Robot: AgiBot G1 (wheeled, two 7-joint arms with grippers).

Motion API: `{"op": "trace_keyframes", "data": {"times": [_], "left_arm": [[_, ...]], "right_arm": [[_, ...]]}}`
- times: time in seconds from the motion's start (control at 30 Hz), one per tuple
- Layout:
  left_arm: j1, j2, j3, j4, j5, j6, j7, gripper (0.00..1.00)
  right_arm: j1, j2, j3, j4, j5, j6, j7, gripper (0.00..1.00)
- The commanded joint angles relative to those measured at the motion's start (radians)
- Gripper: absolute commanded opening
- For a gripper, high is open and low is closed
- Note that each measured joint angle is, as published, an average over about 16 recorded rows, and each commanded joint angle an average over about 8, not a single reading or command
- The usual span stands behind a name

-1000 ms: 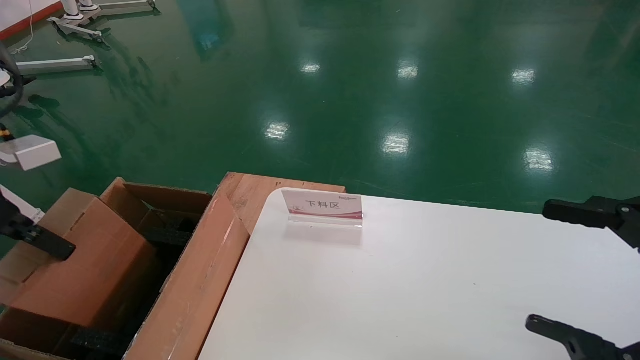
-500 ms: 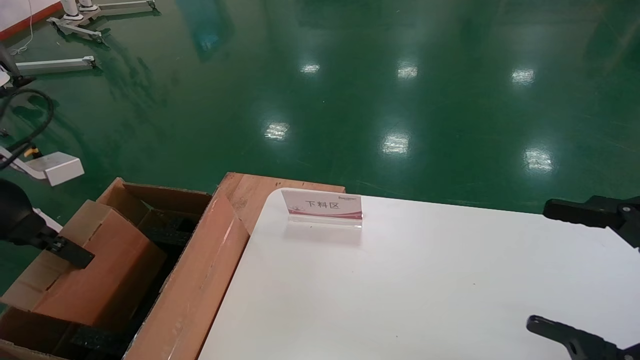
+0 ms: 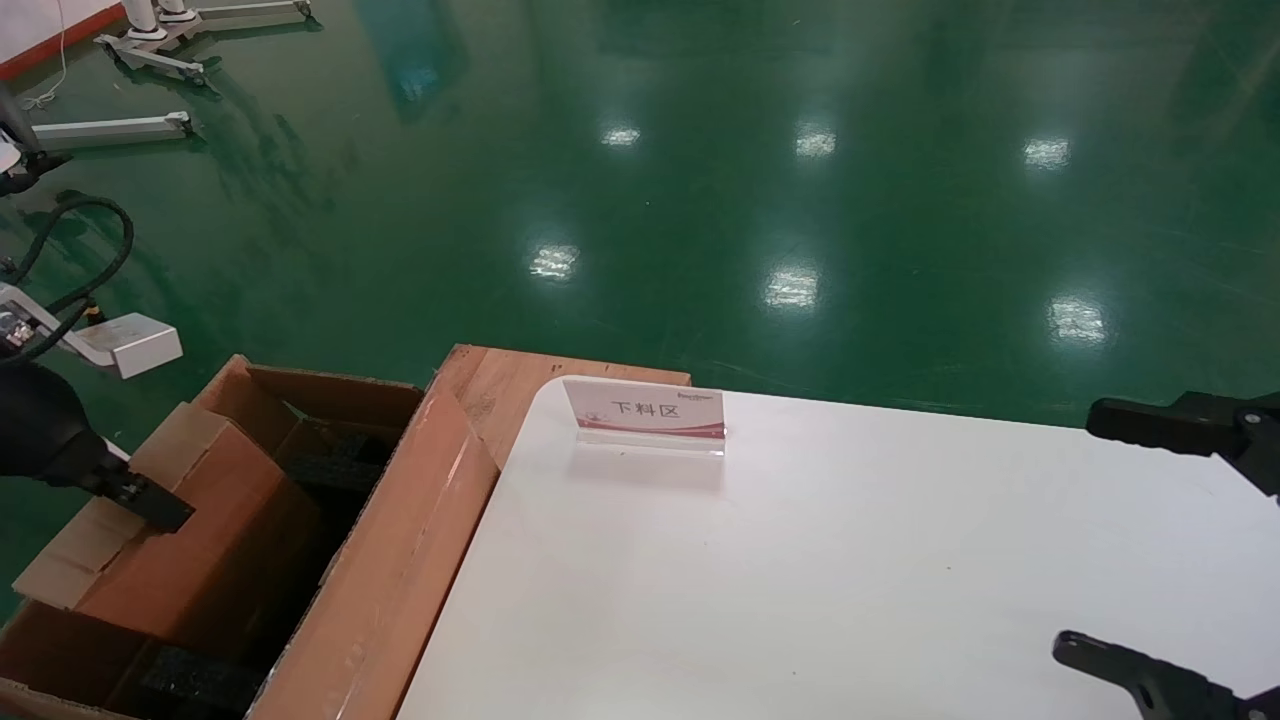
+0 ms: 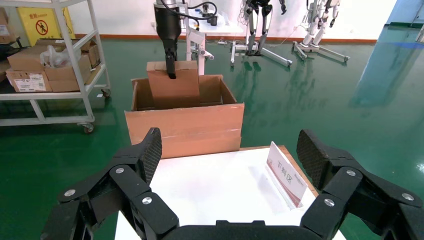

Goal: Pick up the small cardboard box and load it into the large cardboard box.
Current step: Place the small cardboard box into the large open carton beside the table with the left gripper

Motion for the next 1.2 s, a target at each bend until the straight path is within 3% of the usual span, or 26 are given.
{"op": "trace_keyframes", "data": {"times": [0.03,0.6,1.2], "left_arm": [[0.021,0.005,-0.001,0.023,-0.003,-0.008,0.013,0.00],[0.161,0.047,-0.018,0.182,-0.028,-0.053,0.117,0.00],[0.300,0.097,-0.035,0.315,-0.070,-0.048,0.153,0.00]], "right_arm": [[0.000,0.000,0.000,0.000,0.000,0.000,0.000,1.00],[0.000,0.000,-0.001,0.000,0.001,0.000,-0.001,1.00],[0.000,0.001,-0.002,0.000,0.001,0.001,-0.001,1.00]]}}
